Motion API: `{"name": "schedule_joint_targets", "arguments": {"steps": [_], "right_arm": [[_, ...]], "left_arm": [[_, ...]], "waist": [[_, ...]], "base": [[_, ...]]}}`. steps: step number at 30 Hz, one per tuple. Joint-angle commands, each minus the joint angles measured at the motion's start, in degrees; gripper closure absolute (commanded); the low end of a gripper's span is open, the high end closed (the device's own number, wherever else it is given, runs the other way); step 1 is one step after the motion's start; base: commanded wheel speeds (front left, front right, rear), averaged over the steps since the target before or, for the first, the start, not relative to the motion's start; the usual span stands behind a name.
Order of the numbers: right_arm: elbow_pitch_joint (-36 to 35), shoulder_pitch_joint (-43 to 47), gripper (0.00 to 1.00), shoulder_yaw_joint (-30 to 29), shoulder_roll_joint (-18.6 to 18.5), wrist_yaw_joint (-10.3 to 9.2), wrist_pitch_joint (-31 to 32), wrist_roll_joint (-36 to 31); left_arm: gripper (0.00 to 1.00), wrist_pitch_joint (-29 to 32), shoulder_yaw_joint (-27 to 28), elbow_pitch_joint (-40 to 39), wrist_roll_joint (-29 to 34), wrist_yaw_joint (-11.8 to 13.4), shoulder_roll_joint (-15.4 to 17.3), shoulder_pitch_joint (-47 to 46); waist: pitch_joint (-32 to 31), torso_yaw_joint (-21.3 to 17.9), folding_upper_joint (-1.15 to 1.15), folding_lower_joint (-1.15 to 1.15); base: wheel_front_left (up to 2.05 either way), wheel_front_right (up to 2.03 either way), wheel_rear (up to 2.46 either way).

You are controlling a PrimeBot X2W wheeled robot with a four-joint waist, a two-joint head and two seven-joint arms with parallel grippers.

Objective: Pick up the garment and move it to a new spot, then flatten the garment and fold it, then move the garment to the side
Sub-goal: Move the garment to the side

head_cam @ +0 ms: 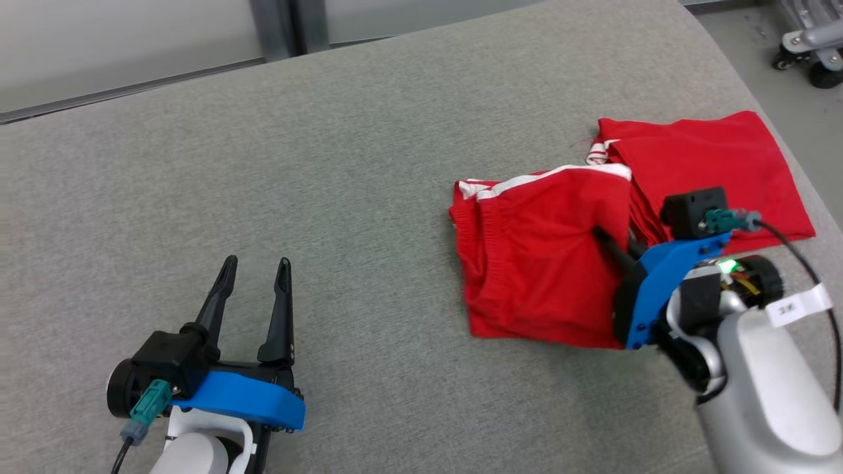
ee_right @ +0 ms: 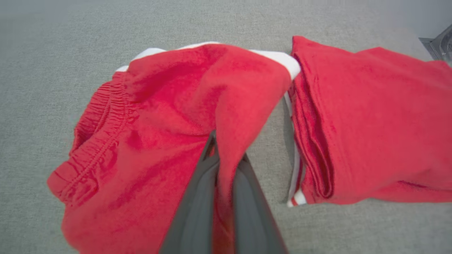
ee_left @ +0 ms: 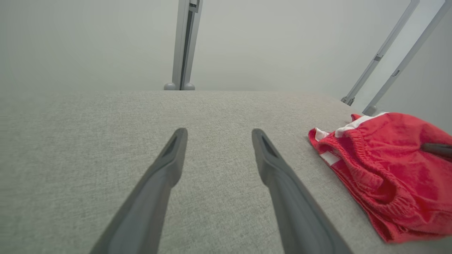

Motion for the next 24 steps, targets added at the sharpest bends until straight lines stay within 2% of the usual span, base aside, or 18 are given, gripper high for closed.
{"name": "schedule_joint_targets", "arguments": {"steps": [1, 10, 14, 24], "right_arm": [[-0.1, -1.0, 1.00, -0.4, -1.2, 0.01, 0.4, -0.3], [-0.2, -4.7, 1.00, -5.3, -12.9, 0.01, 7.5, -3.6], [0.7, -5.8, 1.00, -9.1, -15.9, 0.01, 9.4, -4.0], [-0.1, -8.7, 1.00, -15.8, -19.2, 0.00, 12.7, -6.7]], "left_arm": [[0.00, -0.2, 0.2, -0.2, 0.0, 0.3, 0.1, -0.4], [0.00, -1.0, -0.1, -0.2, -0.3, 0.4, -0.3, -0.5], [0.00, -1.0, -0.3, -0.6, 0.0, 0.5, -0.2, -0.8], [0.00, -0.5, -0.6, -2.4, 0.4, 0.9, 0.8, -1.1]], "waist": [[0.1, 0.6, 0.00, -0.01], [0.7, 4.8, 0.00, -0.01], [1.5, 6.4, 0.00, -0.01], [3.9, 7.8, 0.00, -0.01]], "base": [[0.00, 0.00, 0.00], [0.00, 0.00, 0.00], [0.00, 0.00, 0.00], [0.00, 0.00, 0.00]]}}
